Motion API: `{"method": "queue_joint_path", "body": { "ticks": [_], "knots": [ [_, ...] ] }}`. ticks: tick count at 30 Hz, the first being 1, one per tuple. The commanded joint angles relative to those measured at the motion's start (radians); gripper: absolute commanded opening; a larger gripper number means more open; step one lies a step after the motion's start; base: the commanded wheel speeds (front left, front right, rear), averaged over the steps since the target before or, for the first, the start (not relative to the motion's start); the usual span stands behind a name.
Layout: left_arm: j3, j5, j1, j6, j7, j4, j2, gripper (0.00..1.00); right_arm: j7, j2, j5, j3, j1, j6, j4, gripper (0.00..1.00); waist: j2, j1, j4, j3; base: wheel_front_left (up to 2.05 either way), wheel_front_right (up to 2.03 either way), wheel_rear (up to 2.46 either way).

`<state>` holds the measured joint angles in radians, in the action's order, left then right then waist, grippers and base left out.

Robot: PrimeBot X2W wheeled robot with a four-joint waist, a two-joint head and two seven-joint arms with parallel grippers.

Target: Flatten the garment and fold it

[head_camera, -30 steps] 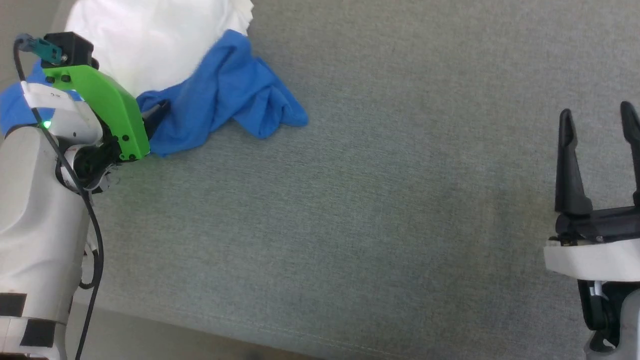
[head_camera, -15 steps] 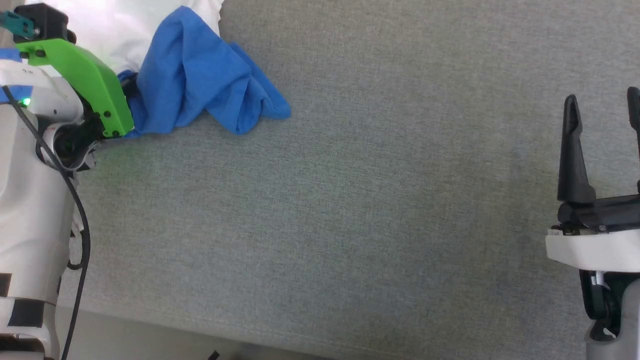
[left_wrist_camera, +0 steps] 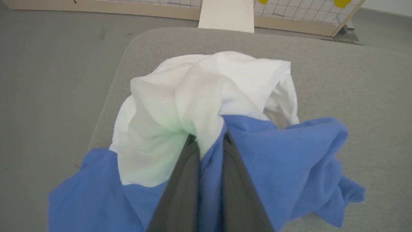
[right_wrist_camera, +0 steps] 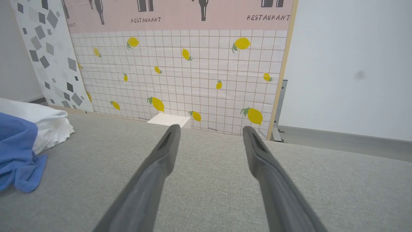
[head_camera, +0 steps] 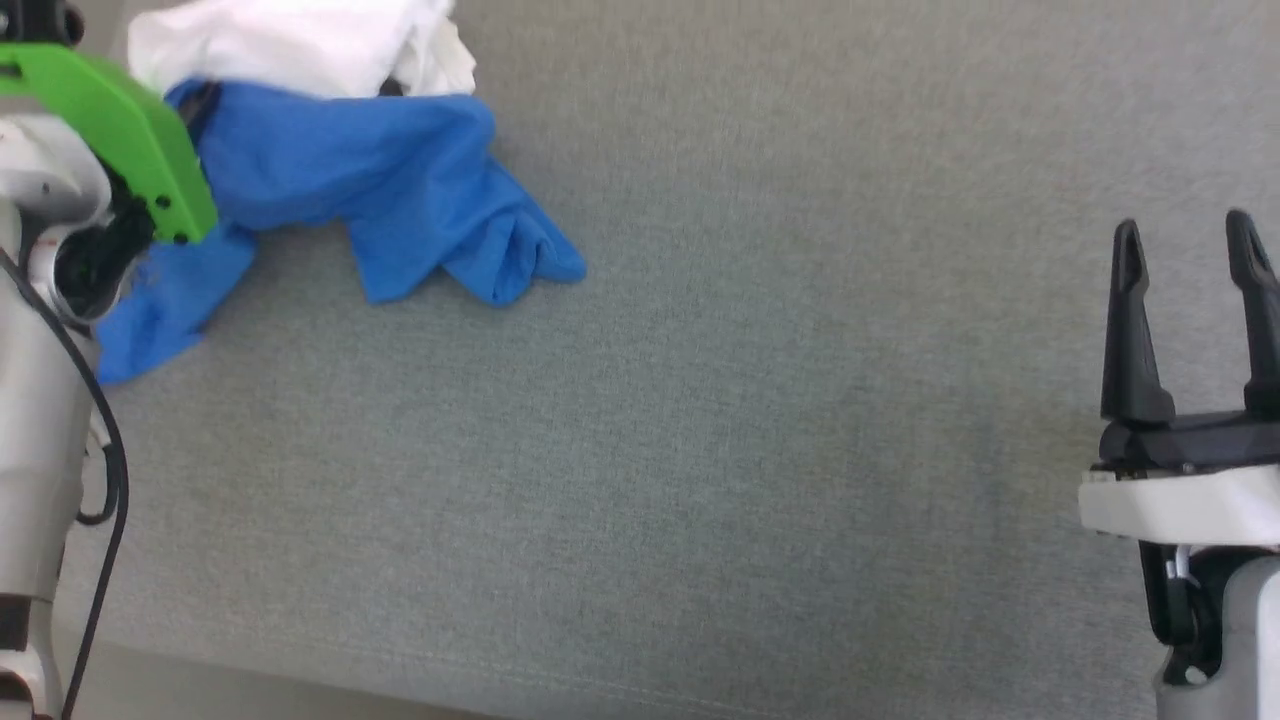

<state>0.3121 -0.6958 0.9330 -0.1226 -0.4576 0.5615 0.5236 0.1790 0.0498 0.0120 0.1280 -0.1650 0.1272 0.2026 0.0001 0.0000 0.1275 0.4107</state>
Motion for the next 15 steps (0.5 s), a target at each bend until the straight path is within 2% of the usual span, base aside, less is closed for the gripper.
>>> {"method": "queue_joint_path", "body": {
  "ticks": [1,7,15],
  "knots": [
    [0.005,0.007,0.024,-0.004,0.019,-0.023,0.007,0.0,0.011,0.0,0.012,0.003,0.017,0.003,-0.01,1.0,-0.0001,0.0,-0.005,-0.074,0.0,0.0,0.0],
    [0.032,0.026,0.049,-0.006,0.08,-0.12,0.007,0.0,0.036,0.0,0.04,0.008,0.053,0.003,-0.054,1.0,-0.0001,0.0,-0.013,-0.183,0.0,0.0,0.0],
    [0.02,0.042,0.107,0.066,0.146,-0.234,-0.061,0.0,0.054,0.0,0.072,0.008,0.109,0.003,-0.09,1.0,-0.0001,0.0,-0.041,-0.3,0.0,0.0,0.0]
  ]
}}
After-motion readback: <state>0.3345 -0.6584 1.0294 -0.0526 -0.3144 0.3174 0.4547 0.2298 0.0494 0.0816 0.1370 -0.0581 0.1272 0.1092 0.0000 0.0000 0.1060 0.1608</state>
